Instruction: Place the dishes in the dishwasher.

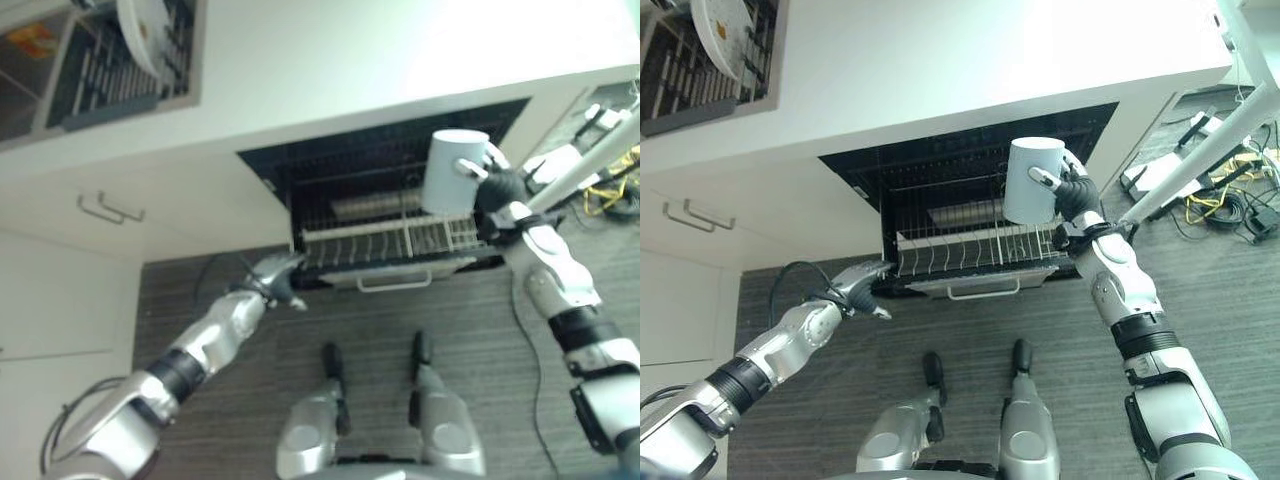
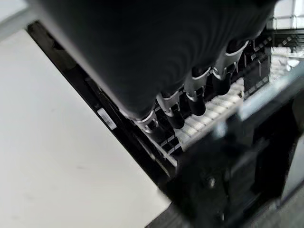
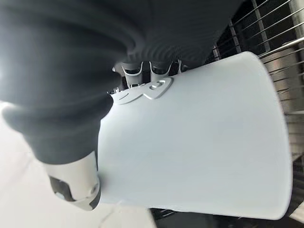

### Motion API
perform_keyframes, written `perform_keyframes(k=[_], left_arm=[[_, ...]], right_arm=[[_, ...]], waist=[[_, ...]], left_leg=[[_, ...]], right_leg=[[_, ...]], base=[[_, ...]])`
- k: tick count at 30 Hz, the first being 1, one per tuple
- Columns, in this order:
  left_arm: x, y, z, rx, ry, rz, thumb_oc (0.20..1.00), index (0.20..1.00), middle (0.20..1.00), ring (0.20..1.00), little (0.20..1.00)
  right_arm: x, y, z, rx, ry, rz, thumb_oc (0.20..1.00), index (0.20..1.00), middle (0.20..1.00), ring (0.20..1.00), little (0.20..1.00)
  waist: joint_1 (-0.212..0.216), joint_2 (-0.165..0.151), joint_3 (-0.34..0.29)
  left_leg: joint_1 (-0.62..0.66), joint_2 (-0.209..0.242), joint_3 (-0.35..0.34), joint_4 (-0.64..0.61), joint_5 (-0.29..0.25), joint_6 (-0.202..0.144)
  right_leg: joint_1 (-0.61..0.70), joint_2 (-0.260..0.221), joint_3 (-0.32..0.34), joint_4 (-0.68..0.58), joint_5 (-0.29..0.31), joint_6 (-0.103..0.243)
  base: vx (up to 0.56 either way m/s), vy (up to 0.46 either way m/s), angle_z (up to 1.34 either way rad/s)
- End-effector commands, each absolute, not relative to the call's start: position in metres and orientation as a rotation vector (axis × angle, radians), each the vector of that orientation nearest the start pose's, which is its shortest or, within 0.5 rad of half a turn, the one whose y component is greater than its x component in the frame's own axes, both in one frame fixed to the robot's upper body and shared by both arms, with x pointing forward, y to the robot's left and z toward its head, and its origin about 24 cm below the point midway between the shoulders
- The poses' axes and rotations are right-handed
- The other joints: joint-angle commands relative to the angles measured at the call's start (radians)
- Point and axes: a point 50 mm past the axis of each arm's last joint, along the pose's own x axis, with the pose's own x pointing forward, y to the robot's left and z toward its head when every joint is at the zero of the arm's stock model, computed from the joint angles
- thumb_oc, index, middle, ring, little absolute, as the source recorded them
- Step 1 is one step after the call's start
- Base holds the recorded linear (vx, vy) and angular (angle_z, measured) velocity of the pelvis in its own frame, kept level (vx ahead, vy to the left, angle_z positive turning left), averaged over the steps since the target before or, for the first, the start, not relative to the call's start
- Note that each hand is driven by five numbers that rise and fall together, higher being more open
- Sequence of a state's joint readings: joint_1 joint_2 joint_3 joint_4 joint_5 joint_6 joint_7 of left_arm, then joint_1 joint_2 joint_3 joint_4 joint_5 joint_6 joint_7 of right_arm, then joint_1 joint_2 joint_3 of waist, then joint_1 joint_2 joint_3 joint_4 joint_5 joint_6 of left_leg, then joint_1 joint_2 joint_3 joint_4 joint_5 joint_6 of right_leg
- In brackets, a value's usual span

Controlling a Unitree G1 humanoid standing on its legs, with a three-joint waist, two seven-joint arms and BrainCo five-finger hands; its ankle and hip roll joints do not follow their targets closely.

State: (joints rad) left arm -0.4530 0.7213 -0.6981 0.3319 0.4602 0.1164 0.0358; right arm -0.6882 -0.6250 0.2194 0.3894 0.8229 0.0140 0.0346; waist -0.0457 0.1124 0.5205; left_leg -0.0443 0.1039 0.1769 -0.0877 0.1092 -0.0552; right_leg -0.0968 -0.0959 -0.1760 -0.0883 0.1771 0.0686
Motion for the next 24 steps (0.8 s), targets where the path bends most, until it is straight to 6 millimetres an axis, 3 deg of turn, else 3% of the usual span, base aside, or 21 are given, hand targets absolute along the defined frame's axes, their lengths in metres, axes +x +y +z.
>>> perform_keyframes(k=[1,11,20,24], left_arm=[[0.312,0.195,0.054,1.417,0.028,-0.377,1.000,1.000,1.000,1.000,1.000],[0.322,0.197,0.090,1.469,-0.047,-0.373,1.000,1.000,1.000,1.000,1.000],[0.330,0.190,0.124,1.520,-0.135,-0.405,1.000,1.000,1.000,1.000,1.000],[0.331,0.185,0.139,1.531,-0.167,-0.416,1.000,1.000,1.000,1.000,1.000]], right_arm=[[0.366,-0.203,0.213,0.095,-0.320,0.234,0.200,0.200,0.200,0.200,0.200],[0.376,-0.223,0.210,0.065,-0.273,0.143,0.200,0.200,0.200,0.200,0.200],[0.394,-0.248,0.229,0.087,-0.234,-0.025,0.200,0.200,0.200,0.200,0.200],[0.398,-0.265,0.249,0.107,-0.223,-0.104,0.200,0.200,0.200,0.200,0.200]], waist=[[0.020,-0.026,-0.078],[0.034,-0.014,-0.033],[0.064,0.005,-0.001],[0.086,0.019,-0.001]], left_leg=[[0.006,0.005,-0.061,0.001,-0.046,-0.007],[-0.033,-0.006,-0.073,0.000,-0.032,-0.005],[-0.074,-0.017,-0.084,0.000,-0.022,-0.003],[-0.110,-0.026,-0.094,0.000,-0.022,-0.002]], right_leg=[[0.030,-0.037,0.045,0.079,-0.150,0.059],[-0.001,-0.040,0.047,0.083,-0.135,0.063],[-0.033,-0.044,0.038,0.091,-0.129,0.062],[-0.063,-0.048,0.027,0.097,-0.130,0.062]], base=[[-0.07,-0.014,0.02],[-0.02,0.001,0.01],[-0.02,-0.006,0.09],[-0.01,-0.013,0.12]])
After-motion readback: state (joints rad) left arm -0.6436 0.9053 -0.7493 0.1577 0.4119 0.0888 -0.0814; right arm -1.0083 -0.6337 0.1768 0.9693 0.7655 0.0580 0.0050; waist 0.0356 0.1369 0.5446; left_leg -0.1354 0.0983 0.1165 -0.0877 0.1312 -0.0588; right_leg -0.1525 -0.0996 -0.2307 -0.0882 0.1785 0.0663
